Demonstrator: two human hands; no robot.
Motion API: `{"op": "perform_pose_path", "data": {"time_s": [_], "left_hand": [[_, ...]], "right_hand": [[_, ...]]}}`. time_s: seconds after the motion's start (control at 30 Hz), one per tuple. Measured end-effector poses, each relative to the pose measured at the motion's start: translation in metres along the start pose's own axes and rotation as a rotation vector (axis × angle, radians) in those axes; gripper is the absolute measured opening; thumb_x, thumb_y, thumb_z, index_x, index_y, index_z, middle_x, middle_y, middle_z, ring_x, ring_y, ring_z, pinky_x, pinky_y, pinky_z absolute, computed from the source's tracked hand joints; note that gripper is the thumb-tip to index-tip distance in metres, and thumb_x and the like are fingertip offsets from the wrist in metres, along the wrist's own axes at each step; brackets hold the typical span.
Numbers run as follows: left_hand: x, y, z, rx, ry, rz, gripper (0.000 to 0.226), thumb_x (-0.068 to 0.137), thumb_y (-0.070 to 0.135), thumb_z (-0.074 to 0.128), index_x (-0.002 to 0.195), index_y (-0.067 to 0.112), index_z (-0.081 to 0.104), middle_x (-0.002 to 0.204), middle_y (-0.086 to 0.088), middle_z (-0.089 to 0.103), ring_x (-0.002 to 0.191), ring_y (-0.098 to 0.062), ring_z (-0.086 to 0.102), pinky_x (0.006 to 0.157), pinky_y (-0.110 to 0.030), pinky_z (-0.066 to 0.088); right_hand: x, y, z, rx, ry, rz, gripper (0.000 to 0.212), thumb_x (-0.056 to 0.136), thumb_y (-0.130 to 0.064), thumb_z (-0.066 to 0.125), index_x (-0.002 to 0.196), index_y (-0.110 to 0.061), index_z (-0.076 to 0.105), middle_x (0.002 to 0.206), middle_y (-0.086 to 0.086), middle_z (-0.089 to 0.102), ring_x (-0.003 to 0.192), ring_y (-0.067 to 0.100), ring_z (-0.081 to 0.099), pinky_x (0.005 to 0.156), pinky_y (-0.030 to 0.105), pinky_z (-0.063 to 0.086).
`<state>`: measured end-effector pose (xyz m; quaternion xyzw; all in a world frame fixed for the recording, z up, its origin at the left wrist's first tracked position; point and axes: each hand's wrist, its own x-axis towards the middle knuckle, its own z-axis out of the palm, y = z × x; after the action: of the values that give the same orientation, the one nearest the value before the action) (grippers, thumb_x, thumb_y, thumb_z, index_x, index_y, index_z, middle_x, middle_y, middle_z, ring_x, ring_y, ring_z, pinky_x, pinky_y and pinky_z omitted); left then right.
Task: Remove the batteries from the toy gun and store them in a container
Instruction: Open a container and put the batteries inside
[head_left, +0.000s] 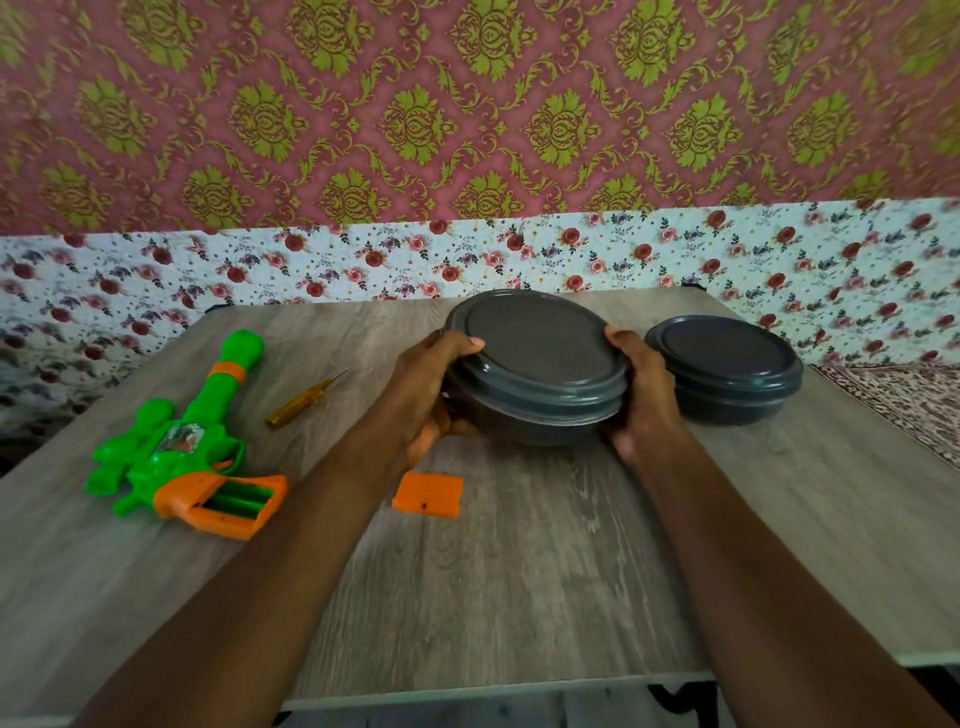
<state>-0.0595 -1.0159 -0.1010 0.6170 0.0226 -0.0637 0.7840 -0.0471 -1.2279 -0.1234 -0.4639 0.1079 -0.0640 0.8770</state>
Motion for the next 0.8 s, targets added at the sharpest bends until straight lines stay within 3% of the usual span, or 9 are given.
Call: {"op": "perform_pose_path", "data": {"time_s": [0.07,0.2,0.27,0.37,0.5,0.6,0.67,0.73,0.8], "left_hand": [[0.002,0.001,-0.005,-0.042,0.027,-0.005,0.015,0.098,0.03,0.066,0.105,0.017,0.067,0.103,-0.012,0.067,0.1,-0.03,0.069,0.079,-0.057,0.065],[0.016,-0.007,-0.016,-0.033,0.129,0.068,0.039,0.102,0.037,0.064,0.132,0.013,0.059,0.126,-0.013,0.066,0.11,-0.029,0.067,0.072,-0.047,0.065],[0.021,-0.011,-0.019,-0.043,0.158,0.095,0.048,0.101,0.038,0.067,0.139,0.011,0.054,0.13,-0.01,0.065,0.112,-0.027,0.066,0.078,-0.043,0.065],[0.029,-0.017,-0.021,-0.074,0.084,0.113,0.062,0.09,0.033,0.08,0.142,0.009,0.055,0.134,-0.008,0.067,0.121,-0.024,0.067,0.087,-0.036,0.064],[0.034,-0.026,-0.029,0.147,0.004,0.224,0.096,0.063,0.038,0.1,0.144,0.011,0.057,0.137,-0.003,0.069,0.127,-0.017,0.065,0.105,-0.035,0.057],[0.035,-0.03,-0.031,0.296,0.014,0.283,0.091,0.064,0.042,0.09,0.144,0.014,0.057,0.129,0.007,0.069,0.122,-0.007,0.063,0.104,-0.032,0.056],[0.036,-0.031,-0.032,0.318,0.02,0.312,0.08,0.071,0.035,0.088,0.143,0.015,0.059,0.122,0.014,0.069,0.114,-0.001,0.064,0.099,-0.028,0.058],[0.04,-0.03,-0.033,0.378,0.047,0.324,0.069,0.079,0.027,0.089,0.141,0.013,0.062,0.117,0.014,0.071,0.109,0.001,0.065,0.09,-0.019,0.058],[0.045,-0.03,-0.035,0.471,0.097,0.337,0.07,0.075,0.032,0.093,0.137,0.013,0.067,0.118,0.007,0.075,0.113,-0.007,0.069,0.092,-0.021,0.059]], "right_hand": [[-0.006,0.001,0.003,-0.063,-0.062,0.047,0.044,0.083,-0.034,0.072,0.119,-0.009,0.072,0.118,0.016,0.074,0.112,0.039,0.069,0.1,0.057,0.055],[-0.007,0.003,0.007,-0.139,-0.126,0.059,0.024,0.091,-0.026,0.068,0.11,-0.012,0.066,0.119,0.016,0.066,0.106,0.031,0.065,0.089,0.051,0.06],[-0.007,0.006,0.008,-0.131,-0.138,0.007,0.042,0.089,-0.026,0.075,0.127,-0.016,0.062,0.129,0.014,0.064,0.115,0.033,0.063,0.088,0.053,0.061],[-0.012,0.011,0.013,-0.172,-0.139,-0.074,0.081,0.07,-0.044,0.089,0.141,-0.03,0.052,0.138,0.005,0.061,0.124,0.031,0.062,0.098,0.061,0.055],[-0.003,0.017,0.01,-0.359,-0.173,-0.165,0.07,0.068,-0.061,0.087,0.129,-0.034,0.064,0.129,-0.007,0.07,0.122,0.018,0.066,0.108,0.051,0.051],[0.008,0.019,0.005,-0.372,-0.246,-0.165,0.064,0.068,-0.034,0.089,0.127,-0.025,0.067,0.128,0.001,0.072,0.122,0.025,0.066,0.11,0.051,0.049],[0.012,0.018,0.0,-0.393,-0.253,-0.149,0.076,0.064,-0.015,0.09,0.134,-0.021,0.062,0.135,0.001,0.067,0.126,0.024,0.062,0.112,0.05,0.048],[0.012,0.017,-0.003,-0.405,-0.207,-0.123,0.098,0.066,-0.009,0.091,0.152,-0.013,0.044,0.148,0.001,0.056,0.133,0.02,0.054,0.115,0.048,0.045],[0.009,0.016,-0.001,-0.518,-0.1,-0.19,0.094,0.073,-0.013,0.09,0.154,-0.013,0.042,0.145,-0.001,0.054,0.131,0.017,0.053,0.113,0.042,0.047]]}}
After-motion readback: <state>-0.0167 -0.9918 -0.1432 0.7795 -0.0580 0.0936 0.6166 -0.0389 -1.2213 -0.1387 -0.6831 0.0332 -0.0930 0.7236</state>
